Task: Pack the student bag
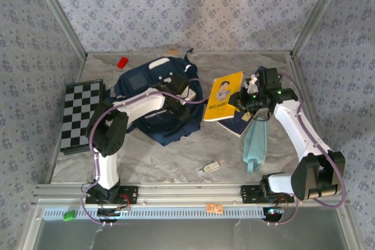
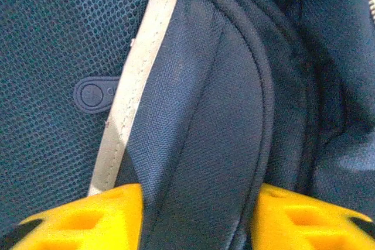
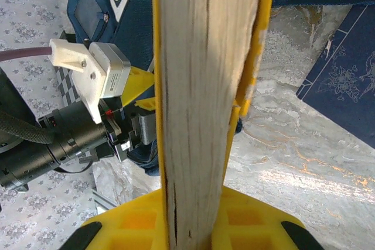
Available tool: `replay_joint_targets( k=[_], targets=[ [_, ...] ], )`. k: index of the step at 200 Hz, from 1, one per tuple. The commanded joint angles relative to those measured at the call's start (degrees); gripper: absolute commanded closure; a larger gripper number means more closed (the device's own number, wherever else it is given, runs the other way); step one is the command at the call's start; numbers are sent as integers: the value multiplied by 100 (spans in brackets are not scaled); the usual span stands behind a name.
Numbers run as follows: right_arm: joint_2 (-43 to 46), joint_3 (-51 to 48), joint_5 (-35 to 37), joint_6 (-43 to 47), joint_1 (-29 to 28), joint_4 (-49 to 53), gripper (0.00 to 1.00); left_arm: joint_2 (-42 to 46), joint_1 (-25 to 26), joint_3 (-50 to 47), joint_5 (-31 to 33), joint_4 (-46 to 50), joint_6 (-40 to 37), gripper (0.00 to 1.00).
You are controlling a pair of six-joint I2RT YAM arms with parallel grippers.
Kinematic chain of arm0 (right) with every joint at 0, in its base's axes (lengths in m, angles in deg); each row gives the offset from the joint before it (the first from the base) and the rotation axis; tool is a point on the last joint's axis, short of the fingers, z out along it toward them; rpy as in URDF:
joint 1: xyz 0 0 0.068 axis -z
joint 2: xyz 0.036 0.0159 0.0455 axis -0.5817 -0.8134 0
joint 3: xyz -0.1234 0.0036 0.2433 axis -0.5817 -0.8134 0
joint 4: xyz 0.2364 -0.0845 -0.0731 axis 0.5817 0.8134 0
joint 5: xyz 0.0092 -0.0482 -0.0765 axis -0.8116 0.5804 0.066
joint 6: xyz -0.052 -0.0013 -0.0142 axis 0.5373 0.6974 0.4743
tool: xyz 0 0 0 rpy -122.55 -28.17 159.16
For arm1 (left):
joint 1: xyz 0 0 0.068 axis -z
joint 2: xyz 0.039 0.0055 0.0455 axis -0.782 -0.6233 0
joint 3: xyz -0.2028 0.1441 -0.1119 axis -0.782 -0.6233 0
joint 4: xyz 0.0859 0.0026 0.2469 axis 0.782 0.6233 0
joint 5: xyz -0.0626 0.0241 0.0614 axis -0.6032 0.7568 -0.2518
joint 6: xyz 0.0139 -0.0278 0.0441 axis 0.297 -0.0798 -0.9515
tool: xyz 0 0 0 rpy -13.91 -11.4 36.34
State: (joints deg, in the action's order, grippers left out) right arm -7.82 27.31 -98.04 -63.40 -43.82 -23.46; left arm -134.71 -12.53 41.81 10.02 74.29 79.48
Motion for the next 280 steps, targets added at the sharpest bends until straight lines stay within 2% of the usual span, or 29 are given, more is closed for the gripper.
replay_joint_targets(
  k=[1,47,93,119,166,200,227,280],
  targets=[
    [199,19,-220,114,51,-123,100,-94,-2,176,111,233,-170,67],
    [164,71,-253,229,112,-2,100,313,0,196,40,315,-96,100],
    [177,270,-235,626,209,519,100,1073,2,438,48,400,230,100],
    [242,337,-303,732,186,694,100,1270,2,701,479,664,253,100],
    [173,275,-474,650,-281,687,100,1542,-54,1189,779,709,63,100],
    [-162,151,-801,261,-964,65,100,1640,-212,1558,700,773,-23,100],
    [-605,161,-692,-24,-1600,-699,100,1759,-331,1674,519,671,-11,100],
    [-1761,395,-323,-730,-2286,-2515,100,1912,-505,1701,147,511,133,100]
  ],
)
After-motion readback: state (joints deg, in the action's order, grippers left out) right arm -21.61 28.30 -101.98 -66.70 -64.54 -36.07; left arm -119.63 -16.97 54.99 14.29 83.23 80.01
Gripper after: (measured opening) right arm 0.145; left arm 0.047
